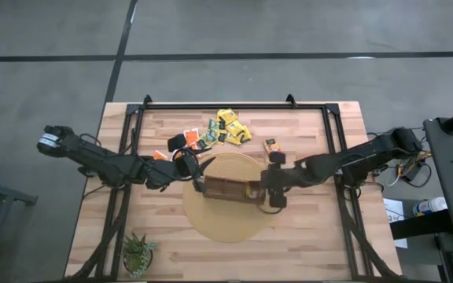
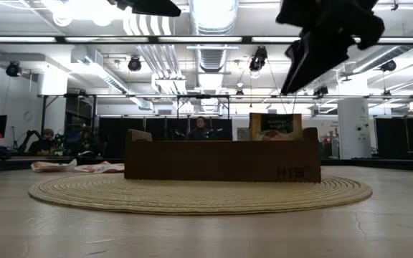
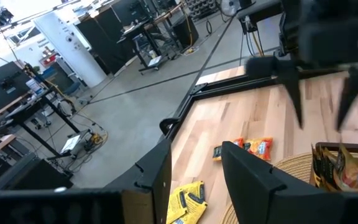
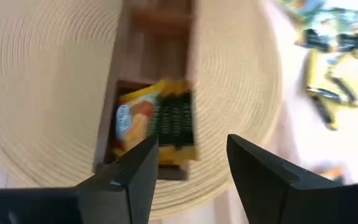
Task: Pick & Place Tea
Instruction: Put the orange and green tea bag into the wooden organizer
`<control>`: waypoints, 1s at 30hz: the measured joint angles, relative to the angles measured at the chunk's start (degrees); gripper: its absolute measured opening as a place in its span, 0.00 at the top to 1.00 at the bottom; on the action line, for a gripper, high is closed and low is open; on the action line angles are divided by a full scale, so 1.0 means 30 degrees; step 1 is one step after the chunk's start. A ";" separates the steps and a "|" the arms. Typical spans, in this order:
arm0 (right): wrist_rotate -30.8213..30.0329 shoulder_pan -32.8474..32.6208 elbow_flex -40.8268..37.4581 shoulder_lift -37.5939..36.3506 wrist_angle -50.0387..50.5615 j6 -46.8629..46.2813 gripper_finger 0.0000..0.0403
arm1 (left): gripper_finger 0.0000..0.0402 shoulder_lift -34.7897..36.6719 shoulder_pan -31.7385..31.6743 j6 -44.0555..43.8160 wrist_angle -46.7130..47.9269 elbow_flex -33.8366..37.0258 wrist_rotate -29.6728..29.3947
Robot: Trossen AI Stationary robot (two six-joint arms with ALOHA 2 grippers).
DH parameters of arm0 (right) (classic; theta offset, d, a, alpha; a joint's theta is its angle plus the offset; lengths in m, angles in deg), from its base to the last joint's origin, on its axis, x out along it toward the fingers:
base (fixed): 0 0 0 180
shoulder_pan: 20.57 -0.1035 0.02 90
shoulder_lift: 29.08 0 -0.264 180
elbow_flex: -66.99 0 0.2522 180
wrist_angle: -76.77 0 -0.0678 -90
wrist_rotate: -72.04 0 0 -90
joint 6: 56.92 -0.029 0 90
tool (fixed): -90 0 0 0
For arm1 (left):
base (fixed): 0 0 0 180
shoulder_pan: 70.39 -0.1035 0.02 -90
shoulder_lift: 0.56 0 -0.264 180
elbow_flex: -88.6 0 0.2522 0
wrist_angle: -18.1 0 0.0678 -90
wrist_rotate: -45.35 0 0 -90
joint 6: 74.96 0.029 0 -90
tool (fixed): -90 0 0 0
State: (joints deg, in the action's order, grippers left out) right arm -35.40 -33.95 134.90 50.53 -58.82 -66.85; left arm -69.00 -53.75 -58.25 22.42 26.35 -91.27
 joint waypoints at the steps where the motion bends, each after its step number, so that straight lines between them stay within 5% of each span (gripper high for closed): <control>1: -0.0280 0.0005 -0.0316 -0.0609 -0.0263 -0.0182 0.54 | 0.66 0.0000 0.0006 -0.0002 0.0004 0.0000 0.0055; 9: -0.5411 0.0210 -0.4449 -0.4434 -0.2115 -0.1203 0.54 | 0.66 0.0000 0.0002 -0.0026 -0.0170 0.0000 0.0331; 12: -0.5727 0.1066 -0.5995 -0.5291 -0.3153 -0.1627 0.54 | 0.66 0.0000 0.0007 -0.0046 -0.0217 0.0000 0.0331; 18: -0.4240 0.3560 -0.7606 -0.6052 -0.4817 -0.1783 0.54 | 0.66 0.0000 0.0000 -0.0029 -0.0402 0.0000 0.0344; 30: 0.2652 0.9979 -0.8230 -0.4580 -0.6226 -0.5716 0.54 | 0.66 0.0007 -0.0007 -0.0111 -0.0449 0.0007 0.0682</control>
State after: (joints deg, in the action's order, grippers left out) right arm -27.44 -4.01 110.21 36.79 -77.50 -84.00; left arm -68.98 -53.77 -58.58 21.08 26.38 -89.22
